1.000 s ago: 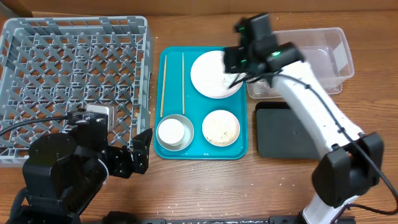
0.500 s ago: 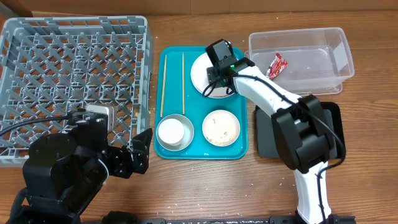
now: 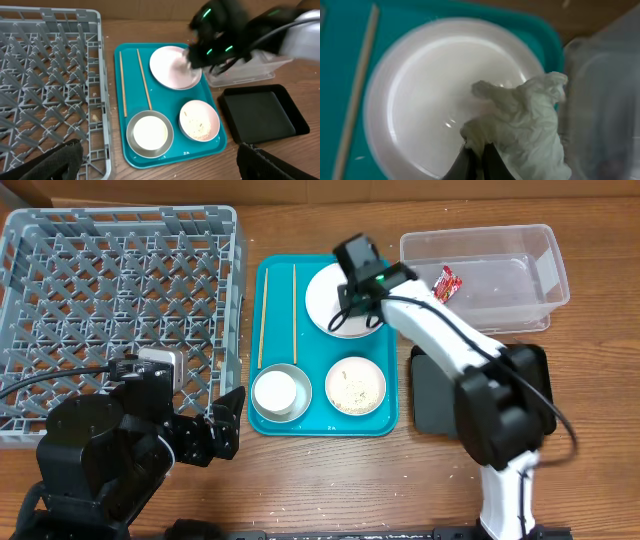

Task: Sort waste into correct bins and load items into the dishwasher
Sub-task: 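Grasp the pink plate of rice with the right gripper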

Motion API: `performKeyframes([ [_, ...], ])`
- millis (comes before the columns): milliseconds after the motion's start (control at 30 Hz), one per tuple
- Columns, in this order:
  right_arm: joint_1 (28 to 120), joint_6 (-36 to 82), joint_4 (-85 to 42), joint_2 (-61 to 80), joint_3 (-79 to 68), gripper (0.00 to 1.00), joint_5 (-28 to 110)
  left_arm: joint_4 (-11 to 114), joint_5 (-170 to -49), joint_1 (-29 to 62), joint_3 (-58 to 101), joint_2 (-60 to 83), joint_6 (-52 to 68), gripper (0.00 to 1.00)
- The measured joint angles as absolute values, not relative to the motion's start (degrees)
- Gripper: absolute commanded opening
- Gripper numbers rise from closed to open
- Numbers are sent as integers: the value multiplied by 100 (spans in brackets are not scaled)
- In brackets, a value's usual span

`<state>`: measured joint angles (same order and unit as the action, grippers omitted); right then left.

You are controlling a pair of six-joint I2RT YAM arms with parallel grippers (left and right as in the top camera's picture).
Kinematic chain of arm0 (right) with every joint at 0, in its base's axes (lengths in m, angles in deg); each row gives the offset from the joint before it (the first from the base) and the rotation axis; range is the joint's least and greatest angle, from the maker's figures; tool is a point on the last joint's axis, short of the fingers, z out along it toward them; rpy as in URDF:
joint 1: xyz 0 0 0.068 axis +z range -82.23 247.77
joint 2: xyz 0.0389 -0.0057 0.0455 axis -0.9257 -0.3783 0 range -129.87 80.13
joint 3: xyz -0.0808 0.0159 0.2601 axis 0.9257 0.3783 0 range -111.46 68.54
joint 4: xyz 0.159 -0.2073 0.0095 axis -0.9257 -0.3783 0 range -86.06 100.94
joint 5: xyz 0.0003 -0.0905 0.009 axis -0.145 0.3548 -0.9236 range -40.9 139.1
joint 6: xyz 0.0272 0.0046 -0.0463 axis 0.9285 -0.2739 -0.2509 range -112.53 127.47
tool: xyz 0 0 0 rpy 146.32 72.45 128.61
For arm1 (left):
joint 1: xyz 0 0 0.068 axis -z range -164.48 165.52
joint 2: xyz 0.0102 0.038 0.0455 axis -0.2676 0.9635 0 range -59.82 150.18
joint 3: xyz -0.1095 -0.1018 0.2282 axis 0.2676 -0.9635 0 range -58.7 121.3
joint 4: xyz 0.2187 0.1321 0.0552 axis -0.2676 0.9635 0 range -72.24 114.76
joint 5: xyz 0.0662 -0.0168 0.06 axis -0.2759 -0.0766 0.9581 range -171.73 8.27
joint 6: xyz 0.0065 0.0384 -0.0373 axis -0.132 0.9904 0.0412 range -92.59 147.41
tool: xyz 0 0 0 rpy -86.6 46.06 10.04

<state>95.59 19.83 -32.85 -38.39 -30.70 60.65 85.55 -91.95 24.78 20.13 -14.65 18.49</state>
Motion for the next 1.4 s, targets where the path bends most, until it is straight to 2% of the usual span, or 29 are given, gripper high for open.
performKeyframes([
  [200,8971,1987,-3571,-2619,-3387,4,6002,8553,-9193,2478,2013,-1465,1849,100],
  [233,8787,2004,-3578,-2551,-3405,10,6004,8553,-9193,2478,2013,-1465,1849,100],
  [267,8590,2046,-3597,-2549,-3400,36,5989,8551,-9193,2478,2013,-1465,1849,100],
  [300,8496,2059,-3608,-2582,-3387,50,5982,8553,-9193,2478,2013,-1465,1849,100],
  [367,8223,2079,-3687,-2790,-3320,61,5733,8553,-9193,2478,2013,-1465,1849,100],
  [500,8107,2101,-4102,-3078,-3223,62,5252,8551,-9193,2478,2013,-1465,1849,100],
  [633,8258,2179,-4494,-2702,-3226,62,4826,8551,-9193,2478,2013,-1465,1849,100],
  [833,9165,2439,-5637,-1144,-3293,62,4332,8551,-9193,2480,2013,-1465,1849,100],
  [933,9812,2678,-5965,-884,-3326,61,4216,8557,-9182,2475,2013,-1465,1849,100],
  [1133,10896,3298,-5665,-1509,-2288,55,4577,8555,-9171,2475,2013,-1465,1849,100],
  [1267,11051,3504,-4773,-1874,-1643,45,4813,8553,-9175,2475,2013,-1459,1849,100],
  [1400,11051,3655,-4091,-2132,-1169,44,4913,8553,-9173,2478,2013,-1454,1849,100],
])
